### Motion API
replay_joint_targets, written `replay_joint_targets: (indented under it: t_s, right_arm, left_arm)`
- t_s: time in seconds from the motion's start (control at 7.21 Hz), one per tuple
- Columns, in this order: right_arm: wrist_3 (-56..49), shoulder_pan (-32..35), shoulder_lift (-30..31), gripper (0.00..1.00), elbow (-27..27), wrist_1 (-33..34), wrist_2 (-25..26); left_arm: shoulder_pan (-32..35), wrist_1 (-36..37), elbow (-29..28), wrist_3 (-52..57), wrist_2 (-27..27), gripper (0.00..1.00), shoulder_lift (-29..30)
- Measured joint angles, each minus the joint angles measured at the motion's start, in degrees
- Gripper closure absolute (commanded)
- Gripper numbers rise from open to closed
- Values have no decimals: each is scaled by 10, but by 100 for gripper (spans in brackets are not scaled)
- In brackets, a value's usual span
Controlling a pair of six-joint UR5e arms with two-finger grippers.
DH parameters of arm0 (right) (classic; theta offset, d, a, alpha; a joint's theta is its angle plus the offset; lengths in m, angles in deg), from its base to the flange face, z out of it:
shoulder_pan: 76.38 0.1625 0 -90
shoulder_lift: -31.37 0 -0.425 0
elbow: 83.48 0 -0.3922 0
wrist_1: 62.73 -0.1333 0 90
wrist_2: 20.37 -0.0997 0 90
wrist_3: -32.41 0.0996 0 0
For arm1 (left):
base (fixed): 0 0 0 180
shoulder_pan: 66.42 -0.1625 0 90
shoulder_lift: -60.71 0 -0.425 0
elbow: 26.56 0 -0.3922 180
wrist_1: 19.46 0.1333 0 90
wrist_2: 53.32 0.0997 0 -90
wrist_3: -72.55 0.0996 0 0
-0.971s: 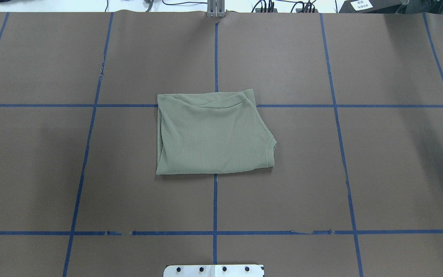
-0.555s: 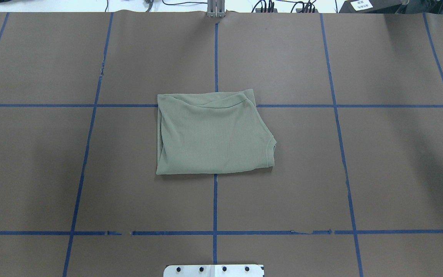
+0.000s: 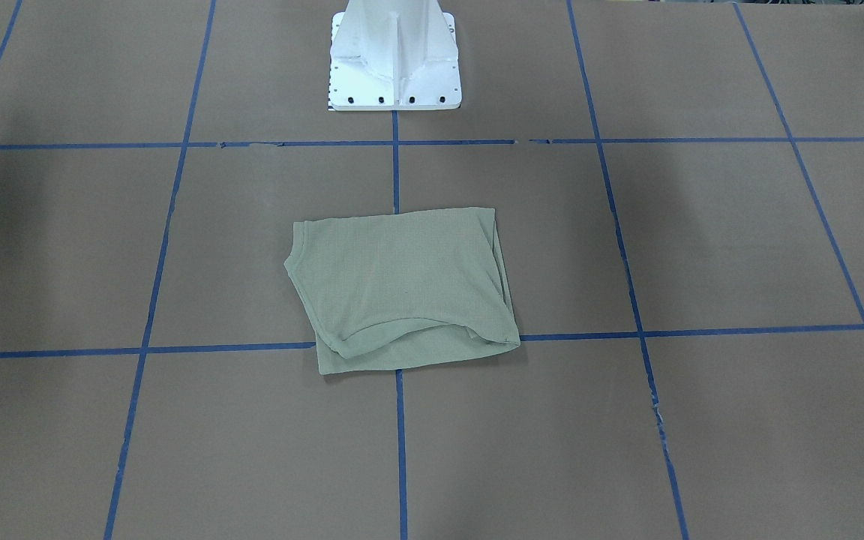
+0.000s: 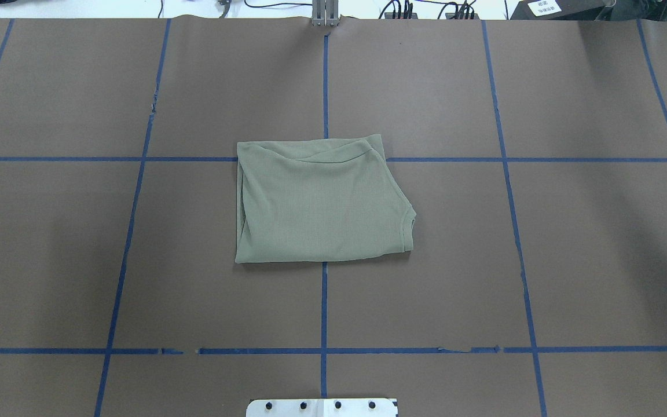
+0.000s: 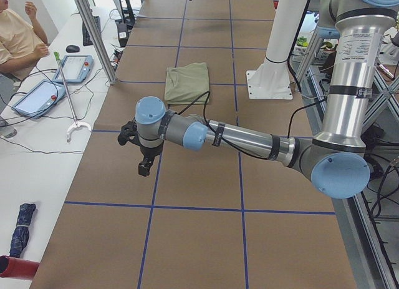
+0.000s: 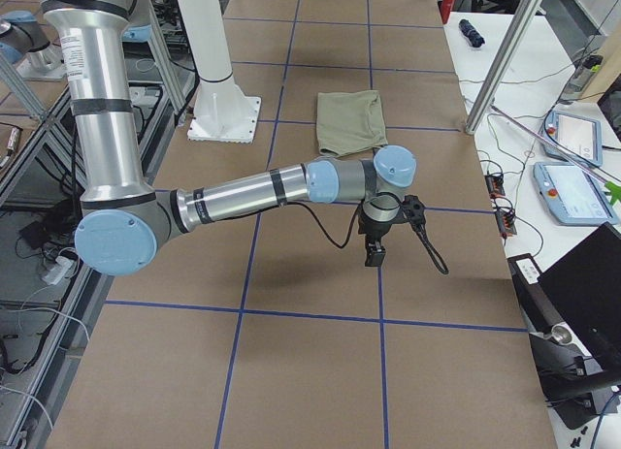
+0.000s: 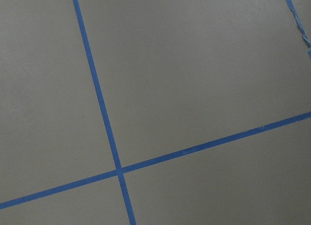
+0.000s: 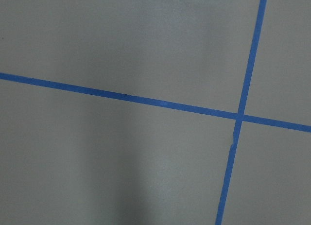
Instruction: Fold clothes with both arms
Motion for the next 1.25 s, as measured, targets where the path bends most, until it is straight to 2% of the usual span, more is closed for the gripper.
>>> replay_joint_targets:
  t_s: [0.97, 1.25]
  right_arm:
    - [2, 5, 3, 0, 0, 0, -5]
    - [3, 5, 0, 0, 0, 0, -6]
  left_arm:
    - [0, -2, 5, 0, -2, 1, -1]
    - [0, -1, 5, 0, -17, 1, 3]
